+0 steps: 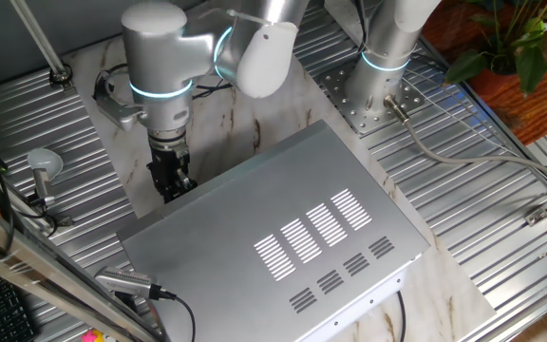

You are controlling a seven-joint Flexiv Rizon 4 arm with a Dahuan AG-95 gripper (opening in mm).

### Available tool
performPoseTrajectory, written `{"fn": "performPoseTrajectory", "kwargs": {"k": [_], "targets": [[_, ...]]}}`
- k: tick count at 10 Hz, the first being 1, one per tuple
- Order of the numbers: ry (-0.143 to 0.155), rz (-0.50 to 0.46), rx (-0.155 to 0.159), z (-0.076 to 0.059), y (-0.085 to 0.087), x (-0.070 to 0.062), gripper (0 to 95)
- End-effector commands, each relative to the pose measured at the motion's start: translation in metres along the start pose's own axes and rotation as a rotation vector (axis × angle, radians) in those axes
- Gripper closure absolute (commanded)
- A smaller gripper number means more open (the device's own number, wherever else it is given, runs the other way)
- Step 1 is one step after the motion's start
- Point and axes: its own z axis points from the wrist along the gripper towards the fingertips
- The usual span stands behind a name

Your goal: Open the microwave door

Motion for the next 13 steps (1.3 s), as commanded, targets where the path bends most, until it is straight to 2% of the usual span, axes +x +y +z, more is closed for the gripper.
{"fn": "performPoseTrajectory", "kwargs": {"k": [1, 5, 8, 9, 11, 13], "targets": [[0.006, 0.019, -0.048, -0.005, -0.001, 0.003, 57.0], [0.003, 0.042, -0.067, -0.005, 0.002, -0.001, 57.0], [0.015, 0.063, -0.064, -0.007, 0.009, -0.005, 57.0], [0.016, 0.068, -0.066, -0.009, 0.011, -0.006, 38.0], [0.014, 0.093, -0.074, -0.013, 0.017, -0.008, 38.0], [0.014, 0.103, -0.07, -0.01, 0.021, -0.012, 38.0]]}}
